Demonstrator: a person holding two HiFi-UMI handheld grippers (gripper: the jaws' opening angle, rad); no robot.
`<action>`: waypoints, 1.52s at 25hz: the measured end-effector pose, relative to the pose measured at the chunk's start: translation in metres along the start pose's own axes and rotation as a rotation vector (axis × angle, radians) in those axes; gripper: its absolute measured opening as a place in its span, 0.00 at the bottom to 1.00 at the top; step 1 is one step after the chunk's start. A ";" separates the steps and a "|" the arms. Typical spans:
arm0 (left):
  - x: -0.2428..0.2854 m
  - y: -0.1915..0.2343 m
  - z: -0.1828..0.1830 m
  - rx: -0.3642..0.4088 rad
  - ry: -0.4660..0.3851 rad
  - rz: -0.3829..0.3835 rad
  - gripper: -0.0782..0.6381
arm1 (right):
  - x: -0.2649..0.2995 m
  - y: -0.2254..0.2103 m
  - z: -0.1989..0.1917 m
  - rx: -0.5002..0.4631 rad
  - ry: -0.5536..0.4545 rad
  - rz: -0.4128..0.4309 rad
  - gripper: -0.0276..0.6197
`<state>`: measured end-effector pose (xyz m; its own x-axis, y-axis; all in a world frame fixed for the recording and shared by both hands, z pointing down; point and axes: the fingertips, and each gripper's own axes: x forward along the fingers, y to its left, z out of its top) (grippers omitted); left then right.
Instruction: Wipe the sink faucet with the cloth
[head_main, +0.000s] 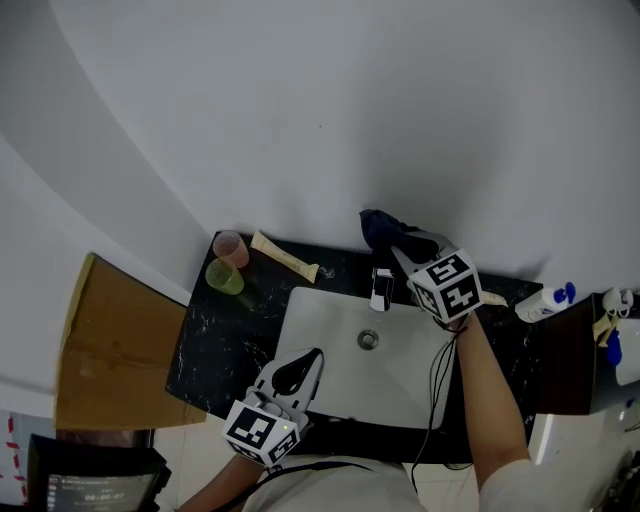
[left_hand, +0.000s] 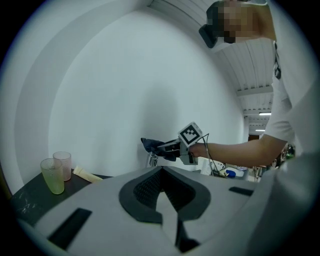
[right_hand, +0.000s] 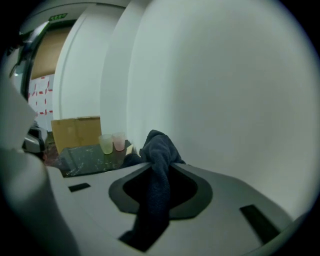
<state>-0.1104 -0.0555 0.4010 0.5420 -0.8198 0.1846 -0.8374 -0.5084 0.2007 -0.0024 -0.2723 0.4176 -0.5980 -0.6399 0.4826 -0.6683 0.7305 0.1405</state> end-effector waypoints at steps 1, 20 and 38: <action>0.001 0.000 -0.001 0.000 0.001 -0.002 0.11 | 0.006 -0.008 0.002 -0.006 0.007 -0.014 0.18; 0.009 -0.013 0.002 0.007 0.006 -0.058 0.11 | 0.007 -0.007 0.003 0.002 -0.020 0.032 0.18; 0.042 -0.029 0.025 0.062 -0.047 -0.124 0.11 | -0.021 0.033 -0.008 0.001 -0.011 0.139 0.18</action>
<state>-0.0652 -0.0815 0.3784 0.6388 -0.7606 0.1162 -0.7678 -0.6206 0.1588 -0.0085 -0.2330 0.4188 -0.6893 -0.5354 0.4881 -0.5795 0.8118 0.0721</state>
